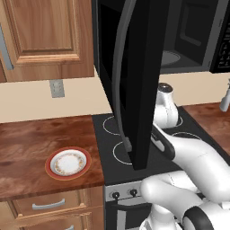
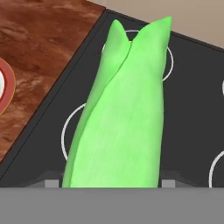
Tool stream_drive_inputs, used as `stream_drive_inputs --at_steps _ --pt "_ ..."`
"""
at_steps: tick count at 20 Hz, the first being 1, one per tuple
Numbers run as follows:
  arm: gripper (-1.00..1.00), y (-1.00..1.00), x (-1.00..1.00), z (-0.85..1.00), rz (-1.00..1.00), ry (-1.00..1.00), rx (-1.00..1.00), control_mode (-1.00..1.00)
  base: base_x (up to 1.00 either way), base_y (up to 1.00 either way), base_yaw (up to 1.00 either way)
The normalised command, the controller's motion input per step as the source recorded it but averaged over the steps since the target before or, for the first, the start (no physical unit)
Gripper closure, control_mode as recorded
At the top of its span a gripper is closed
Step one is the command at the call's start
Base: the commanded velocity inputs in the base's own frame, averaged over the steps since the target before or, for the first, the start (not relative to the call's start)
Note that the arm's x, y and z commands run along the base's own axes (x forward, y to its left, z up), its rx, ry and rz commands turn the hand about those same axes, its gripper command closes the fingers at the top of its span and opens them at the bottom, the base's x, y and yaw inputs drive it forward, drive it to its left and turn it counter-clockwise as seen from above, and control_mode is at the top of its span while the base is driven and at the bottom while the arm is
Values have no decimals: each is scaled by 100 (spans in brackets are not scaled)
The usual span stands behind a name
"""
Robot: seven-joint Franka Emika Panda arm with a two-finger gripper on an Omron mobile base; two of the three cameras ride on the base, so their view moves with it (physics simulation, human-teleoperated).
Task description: Pick the corn from the counter and place it in the microwave. Then turn on the microwave.
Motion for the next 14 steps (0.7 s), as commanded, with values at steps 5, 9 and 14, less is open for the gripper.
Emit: stream_drive_inputs --at_steps 5,9,14 --pt "100 -22 -4 32 -3 -2 0 -100 0 0 0" --pt "100 -20 -3 34 -3 -3 0 -100 0 0 0" --pt "100 -17 -5 34 -3 -4 0 -100 0 0 0"
